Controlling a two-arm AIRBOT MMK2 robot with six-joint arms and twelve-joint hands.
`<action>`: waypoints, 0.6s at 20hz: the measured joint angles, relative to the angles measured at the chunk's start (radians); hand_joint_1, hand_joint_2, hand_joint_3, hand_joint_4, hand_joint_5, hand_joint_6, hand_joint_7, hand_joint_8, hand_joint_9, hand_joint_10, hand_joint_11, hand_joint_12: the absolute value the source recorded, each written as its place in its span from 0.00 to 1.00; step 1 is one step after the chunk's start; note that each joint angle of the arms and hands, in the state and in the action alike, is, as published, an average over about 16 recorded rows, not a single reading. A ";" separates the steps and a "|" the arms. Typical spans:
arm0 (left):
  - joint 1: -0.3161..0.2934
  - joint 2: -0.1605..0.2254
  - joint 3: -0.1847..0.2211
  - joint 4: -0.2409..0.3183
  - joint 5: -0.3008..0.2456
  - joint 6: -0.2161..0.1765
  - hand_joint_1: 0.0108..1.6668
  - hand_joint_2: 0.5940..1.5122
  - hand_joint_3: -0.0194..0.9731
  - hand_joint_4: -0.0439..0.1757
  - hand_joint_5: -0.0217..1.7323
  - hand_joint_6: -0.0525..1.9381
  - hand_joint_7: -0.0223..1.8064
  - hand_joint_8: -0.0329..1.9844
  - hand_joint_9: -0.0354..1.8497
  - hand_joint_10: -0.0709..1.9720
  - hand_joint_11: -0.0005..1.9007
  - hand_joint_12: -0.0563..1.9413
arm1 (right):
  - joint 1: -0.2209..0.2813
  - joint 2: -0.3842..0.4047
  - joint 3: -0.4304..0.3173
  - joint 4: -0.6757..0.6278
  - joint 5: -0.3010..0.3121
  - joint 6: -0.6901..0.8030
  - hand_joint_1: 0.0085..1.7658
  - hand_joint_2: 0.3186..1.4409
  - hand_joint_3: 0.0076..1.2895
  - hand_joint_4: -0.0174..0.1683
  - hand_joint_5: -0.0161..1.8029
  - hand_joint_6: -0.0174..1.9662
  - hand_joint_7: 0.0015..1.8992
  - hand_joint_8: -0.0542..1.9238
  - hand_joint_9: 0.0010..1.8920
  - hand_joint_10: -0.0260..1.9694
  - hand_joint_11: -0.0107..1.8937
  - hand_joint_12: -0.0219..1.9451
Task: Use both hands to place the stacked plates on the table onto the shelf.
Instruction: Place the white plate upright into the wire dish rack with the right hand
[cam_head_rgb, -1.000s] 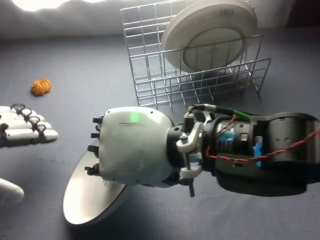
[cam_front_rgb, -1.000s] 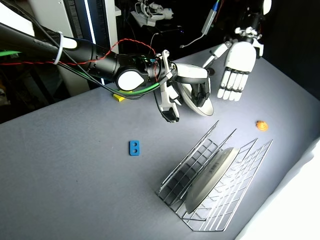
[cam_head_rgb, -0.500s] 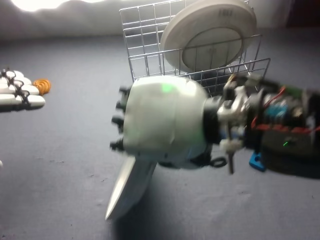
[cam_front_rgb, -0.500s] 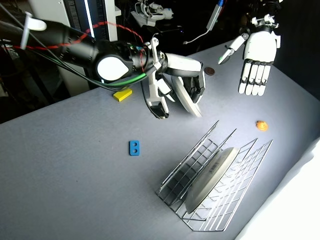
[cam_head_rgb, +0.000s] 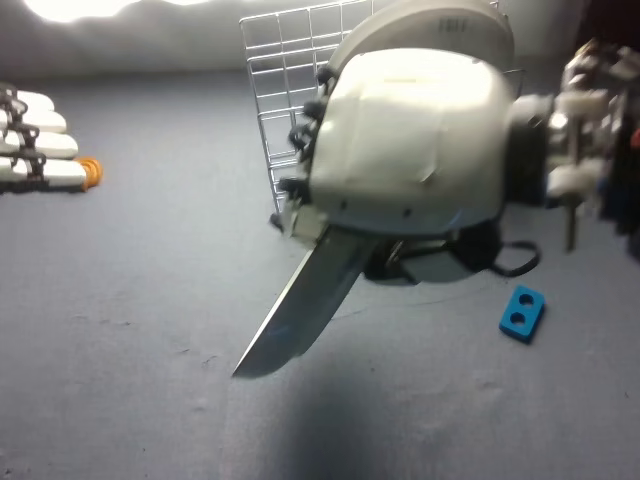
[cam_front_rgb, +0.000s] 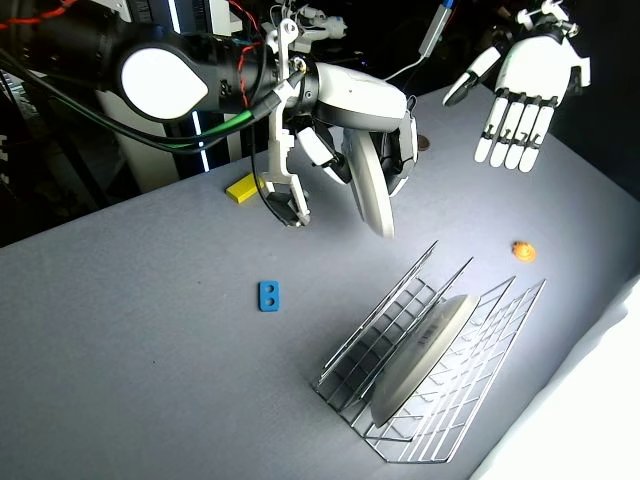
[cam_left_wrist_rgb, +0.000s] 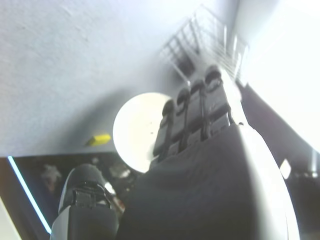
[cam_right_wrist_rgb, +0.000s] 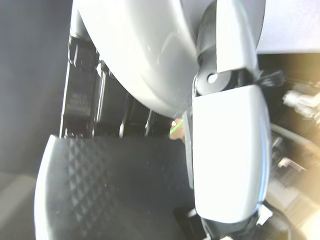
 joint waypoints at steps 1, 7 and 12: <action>-0.017 0.000 0.006 0.022 -0.021 0.000 0.00 0.56 0.03 0.23 0.02 0.03 0.02 0.01 0.03 0.01 0.01 0.02 | 0.014 0.014 -0.002 -0.047 0.001 0.073 0.69 0.54 0.01 0.16 0.61 0.40 0.66 0.30 0.73 0.02 0.55 0.43; -0.098 -0.002 0.030 0.135 -0.136 -0.002 0.00 0.56 0.03 0.23 0.02 0.03 0.02 0.01 0.03 0.01 0.01 0.02 | 0.099 0.074 0.020 -0.336 0.027 0.568 0.69 0.54 0.00 0.14 0.60 0.41 0.66 0.31 0.73 0.02 0.54 0.43; -0.133 -0.004 0.035 0.206 -0.209 -0.005 0.00 0.56 0.03 0.23 0.02 0.03 0.02 0.01 0.03 0.01 0.01 0.02 | 0.156 0.094 0.068 -0.504 0.056 0.927 0.70 0.54 0.00 0.12 0.60 0.41 0.66 0.32 0.73 0.02 0.54 0.44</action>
